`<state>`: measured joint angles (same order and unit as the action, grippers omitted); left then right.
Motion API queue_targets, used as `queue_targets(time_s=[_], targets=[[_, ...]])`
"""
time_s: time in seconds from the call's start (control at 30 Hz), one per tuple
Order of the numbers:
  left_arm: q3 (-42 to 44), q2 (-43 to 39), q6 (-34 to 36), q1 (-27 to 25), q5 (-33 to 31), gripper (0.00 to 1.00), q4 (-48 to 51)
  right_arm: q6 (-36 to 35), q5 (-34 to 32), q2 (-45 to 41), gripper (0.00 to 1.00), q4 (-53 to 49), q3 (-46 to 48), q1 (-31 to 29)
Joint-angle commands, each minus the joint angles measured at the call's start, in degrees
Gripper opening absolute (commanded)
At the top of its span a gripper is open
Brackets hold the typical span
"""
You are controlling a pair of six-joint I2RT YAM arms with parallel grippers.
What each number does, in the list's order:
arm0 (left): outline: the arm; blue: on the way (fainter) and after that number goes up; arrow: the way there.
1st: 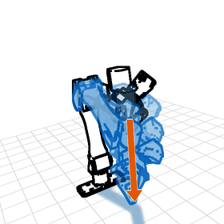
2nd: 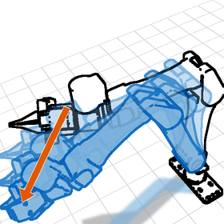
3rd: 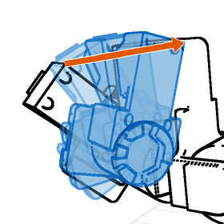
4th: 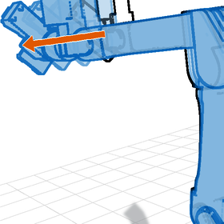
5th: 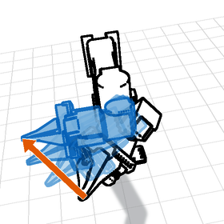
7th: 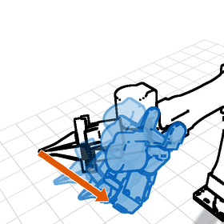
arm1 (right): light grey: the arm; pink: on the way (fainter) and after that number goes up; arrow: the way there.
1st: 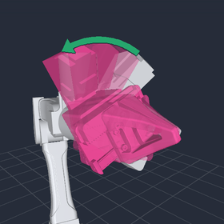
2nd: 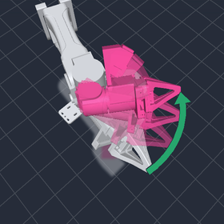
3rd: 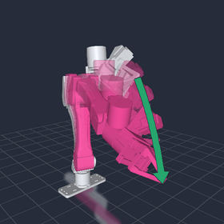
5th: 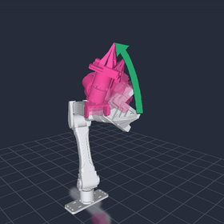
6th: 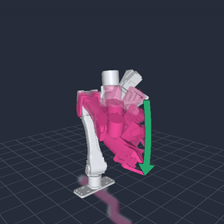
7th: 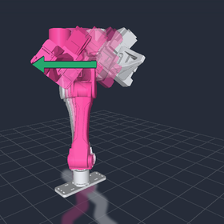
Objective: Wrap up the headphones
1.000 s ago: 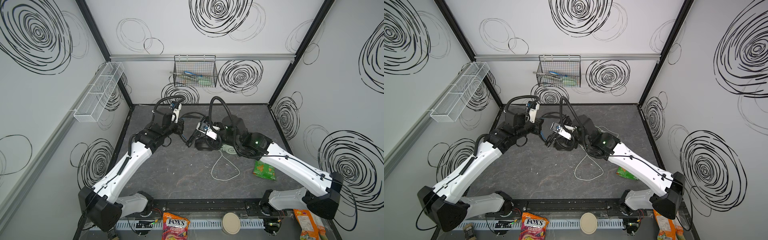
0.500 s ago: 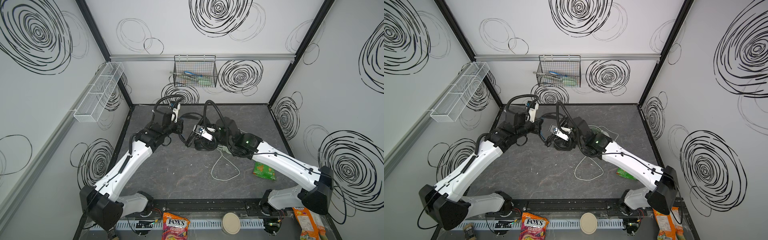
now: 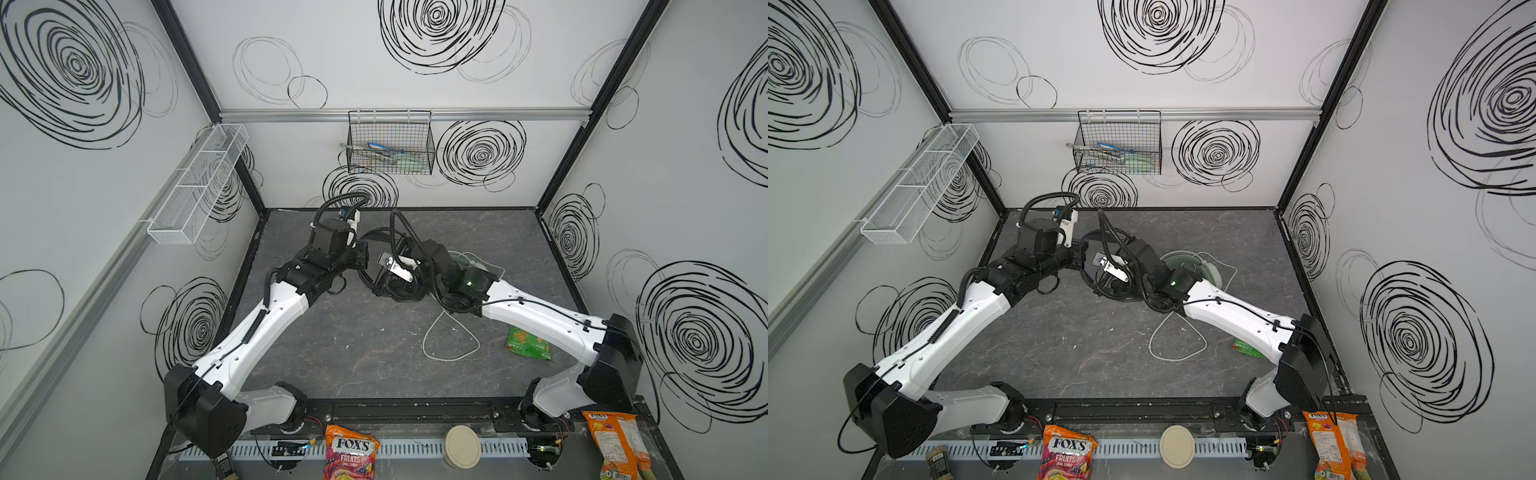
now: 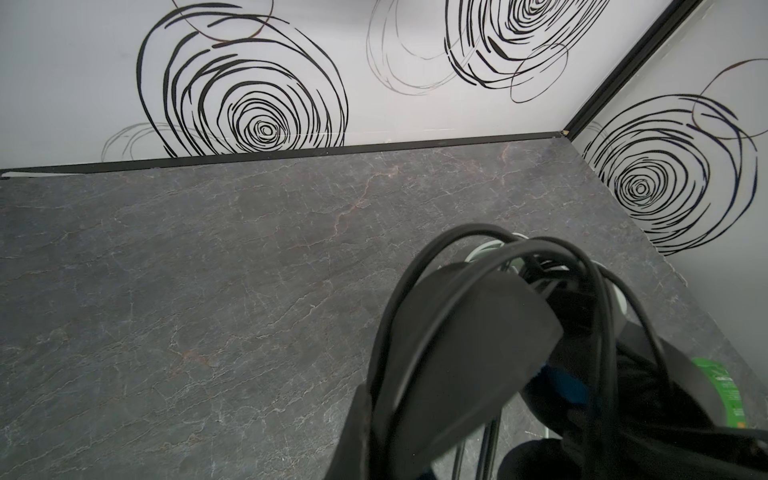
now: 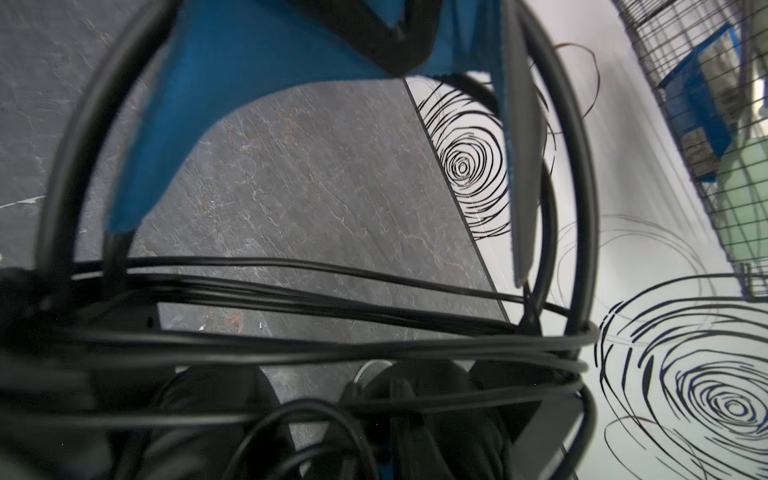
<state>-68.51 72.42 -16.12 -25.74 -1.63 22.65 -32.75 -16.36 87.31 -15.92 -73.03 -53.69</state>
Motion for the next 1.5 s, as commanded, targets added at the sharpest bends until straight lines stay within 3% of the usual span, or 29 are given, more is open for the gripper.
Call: queue_targets(time_s=[0.0, 0.17, 0.23, 0.3, 0.4, 0.57, 0.8, 1.17, 1.47], targets=[[-1.98, -2.13, -8.15, -2.58, 10.27, 0.00, -14.18, 4.78, -2.97, 3.24, 0.18, -2.99, -1.58, 1.13], [-1.33, -1.67, -11.89, -3.20, 11.50, 0.00, -15.92, 9.80, 0.82, 5.05, 0.19, -6.18, -3.58, 2.42], [-0.81, -1.51, -13.11, -3.15, 11.76, 0.00, -16.32, 10.95, 3.36, 4.82, 0.24, -7.10, -4.15, 2.93], [-0.45, -1.39, -13.84, -3.06, 11.31, 0.00, -16.02, 10.87, 4.03, 3.58, 0.31, -6.96, -3.96, 2.65], [0.66, -1.34, -14.89, -1.93, 10.99, 0.00, -15.65, 10.74, 5.08, 1.20, 0.50, -6.76, -3.04, 2.46], [2.37, -1.32, -15.03, 0.79, 11.36, 0.00, -15.76, 9.17, 4.14, -2.46, 0.64, -6.03, -0.30, 1.45], [2.85, -0.74, -12.73, 2.67, 10.92, 0.00, -14.43, 6.95, -0.96, -4.54, 0.65, -7.71, 2.16, -0.16], [2.14, -1.97, -3.97, 2.66, 5.89, 0.00, -8.03, -2.45, -10.48, -5.64, 0.65, -7.65, 4.95, -1.90], [2.32, -2.39, -4.54, 2.53, 9.37, 0.00, -8.14, -8.12, -23.99, -1.40, 0.65, -1.28, 7.46, -5.98]])
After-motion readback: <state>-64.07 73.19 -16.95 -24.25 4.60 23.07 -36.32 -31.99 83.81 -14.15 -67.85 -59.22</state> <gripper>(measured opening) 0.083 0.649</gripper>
